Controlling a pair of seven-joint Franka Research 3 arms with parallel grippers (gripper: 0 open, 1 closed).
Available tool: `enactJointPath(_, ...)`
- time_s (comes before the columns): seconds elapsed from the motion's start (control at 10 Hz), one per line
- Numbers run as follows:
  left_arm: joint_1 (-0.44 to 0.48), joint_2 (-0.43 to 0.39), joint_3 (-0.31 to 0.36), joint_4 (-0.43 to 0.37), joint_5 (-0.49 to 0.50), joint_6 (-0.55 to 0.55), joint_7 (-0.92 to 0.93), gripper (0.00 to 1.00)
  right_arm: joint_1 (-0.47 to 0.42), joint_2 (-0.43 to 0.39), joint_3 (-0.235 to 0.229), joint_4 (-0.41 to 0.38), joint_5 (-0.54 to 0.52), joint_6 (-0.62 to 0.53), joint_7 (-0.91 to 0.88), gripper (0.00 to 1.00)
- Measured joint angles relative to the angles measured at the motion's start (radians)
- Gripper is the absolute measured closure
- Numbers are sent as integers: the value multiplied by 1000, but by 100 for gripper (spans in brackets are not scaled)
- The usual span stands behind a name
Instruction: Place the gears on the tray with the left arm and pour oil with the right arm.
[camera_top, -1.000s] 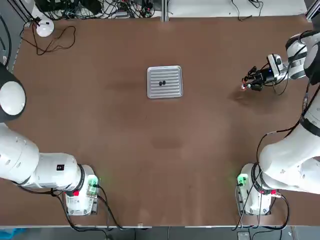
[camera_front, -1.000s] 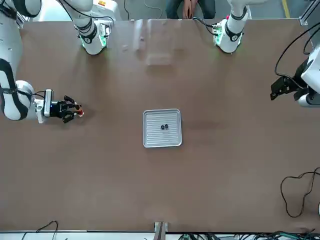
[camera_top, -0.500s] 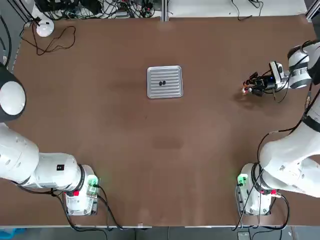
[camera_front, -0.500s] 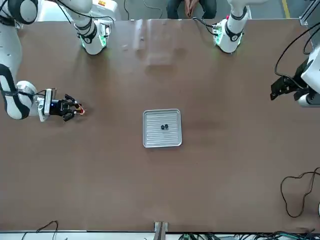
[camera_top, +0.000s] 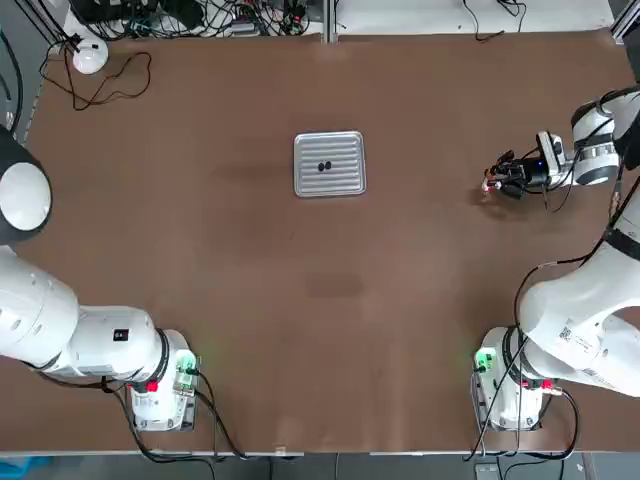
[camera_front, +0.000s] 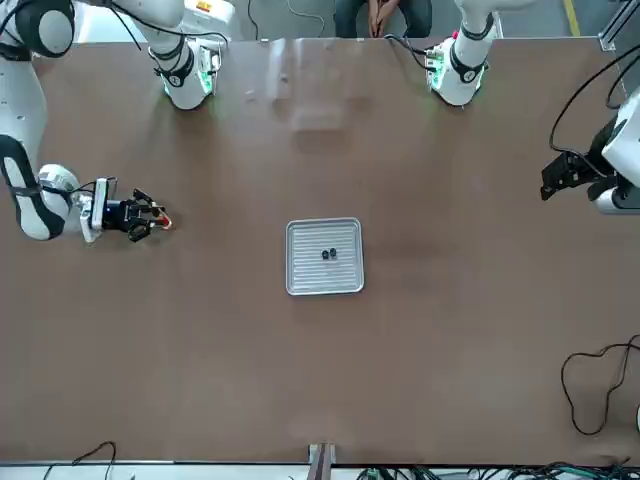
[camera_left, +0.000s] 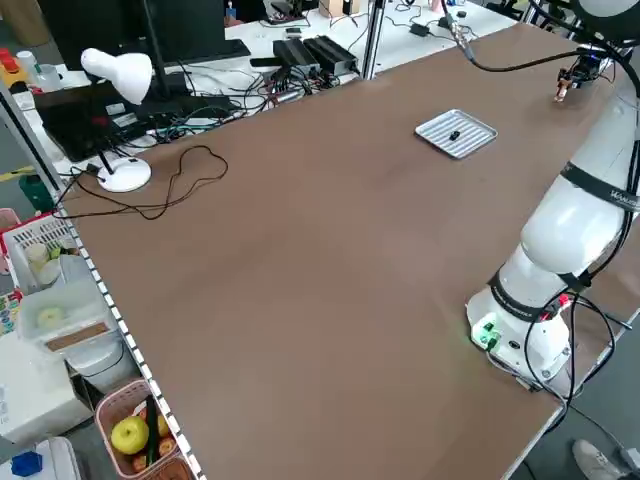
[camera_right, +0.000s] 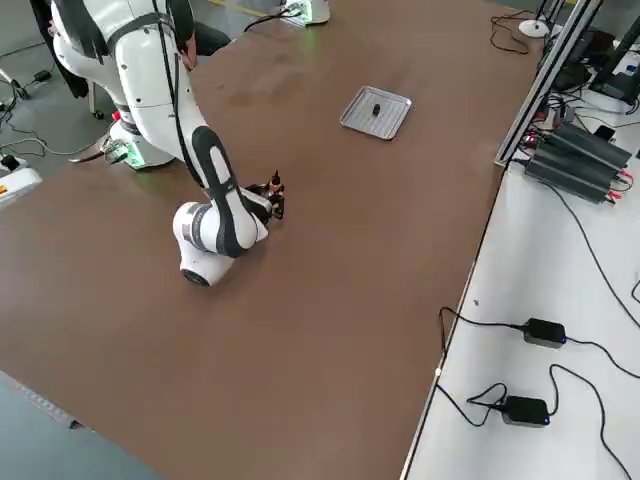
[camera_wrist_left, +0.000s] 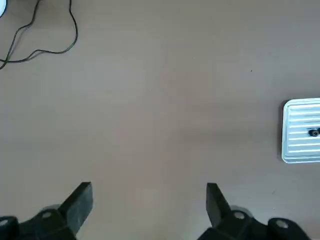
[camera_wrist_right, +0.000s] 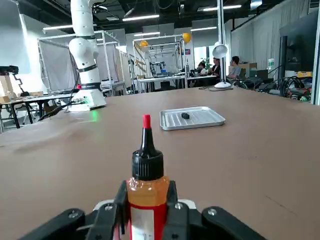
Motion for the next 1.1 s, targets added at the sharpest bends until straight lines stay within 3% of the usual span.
enactJointPath(0.9, 0, 0, 1, 0, 0, 0, 0, 0, 0, 10, 8, 11, 0, -10, 0, 52)
enactJointPath(1.0, 0, 0, 1, 0, 0, 0, 0, 0, 0, 10, 8, 11, 0, -10, 0, 48)
enactJointPath(1.1, 0, 0, 1, 0, 0, 0, 0, 0, 0, 10, 8, 11, 0, -11, 0, 35)
